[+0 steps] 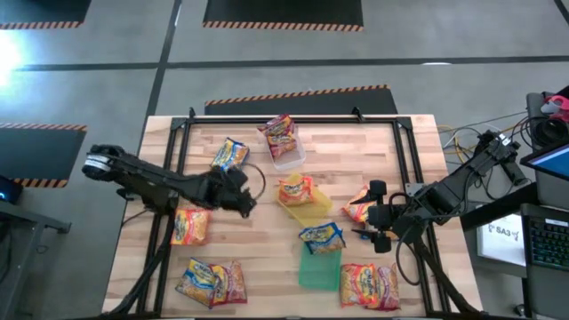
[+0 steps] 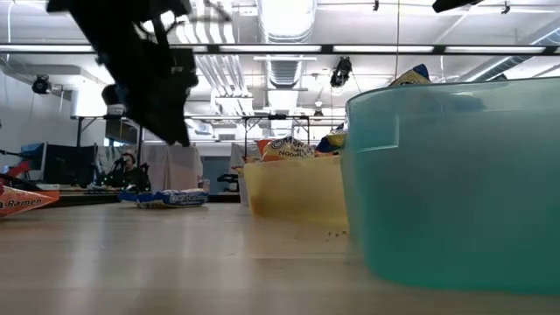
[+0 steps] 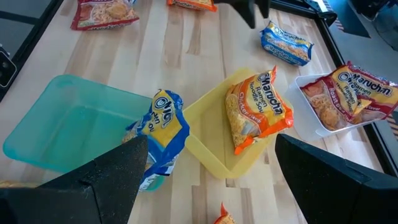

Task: Sort Maruchan noodles
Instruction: Put the blue noodle pack into the green bin

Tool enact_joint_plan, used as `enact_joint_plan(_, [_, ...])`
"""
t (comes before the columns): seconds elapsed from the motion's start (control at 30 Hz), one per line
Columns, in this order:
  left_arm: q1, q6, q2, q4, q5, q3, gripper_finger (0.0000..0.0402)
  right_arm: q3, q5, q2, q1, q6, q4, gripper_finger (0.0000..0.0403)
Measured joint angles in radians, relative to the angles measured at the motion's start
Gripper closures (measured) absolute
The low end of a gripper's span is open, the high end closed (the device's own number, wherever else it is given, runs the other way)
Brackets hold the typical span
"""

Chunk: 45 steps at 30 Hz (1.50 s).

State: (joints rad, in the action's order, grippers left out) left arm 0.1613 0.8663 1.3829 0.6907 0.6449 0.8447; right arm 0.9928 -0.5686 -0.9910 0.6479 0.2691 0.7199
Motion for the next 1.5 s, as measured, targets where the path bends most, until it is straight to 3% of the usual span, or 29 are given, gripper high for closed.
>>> enact_joint_plan(0.2, [-0.262, -0.112, -0.029, -0.063, -0.161, -0.087, 0.0203, 0.0, 0.0, 0.0, 0.0, 0.0, 0.0, 0.0062])
enact_joint_plan(0.43, [-0.472, -0.211, -0.031, -0.088, -0.138, -0.088, 0.0203, 0.0, 0.0, 0.0, 0.0, 0.0, 0.0, 0.0062])
enact_joint_plan(0.57, [-0.631, -0.201, -0.015, -0.087, -0.245, -0.088, 0.0203, 0.0, 0.0, 0.0, 0.0, 0.0, 0.0, 0.0062])
enact_joint_plan(0.87, [-0.838, -0.323, 0.036, -0.111, -0.304, -0.088, 0.0203, 0.0, 0.0, 0.0, 0.0, 0.0, -0.001, 0.0062])
enact_joint_plan(0.93, [-0.881, -0.316, 0.057, -0.124, -0.373, -0.088, 0.0204, 0.0, 0.0, 0.0, 0.0, 0.0, 0.0, 0.0062])
enact_joint_plan(1.03, [-0.905, -0.329, 0.101, -0.182, -0.475, -0.088, 0.0204, 0.0, 0.0, 0.0, 0.0, 0.0, 0.0, 0.0062])
enact_joint_plan(1.27, [-0.874, -0.334, 0.181, -0.179, -0.525, -0.083, 0.0204, 0.0, 0.0, 0.0, 0.0, 0.0, 0.0, 0.0062])
enact_joint_plan(1.5, [-0.696, -0.289, 0.142, -0.121, -0.594, -0.09, 0.0204, 0.0, 0.0, 0.0, 0.0, 0.0, 0.0, 0.0062])
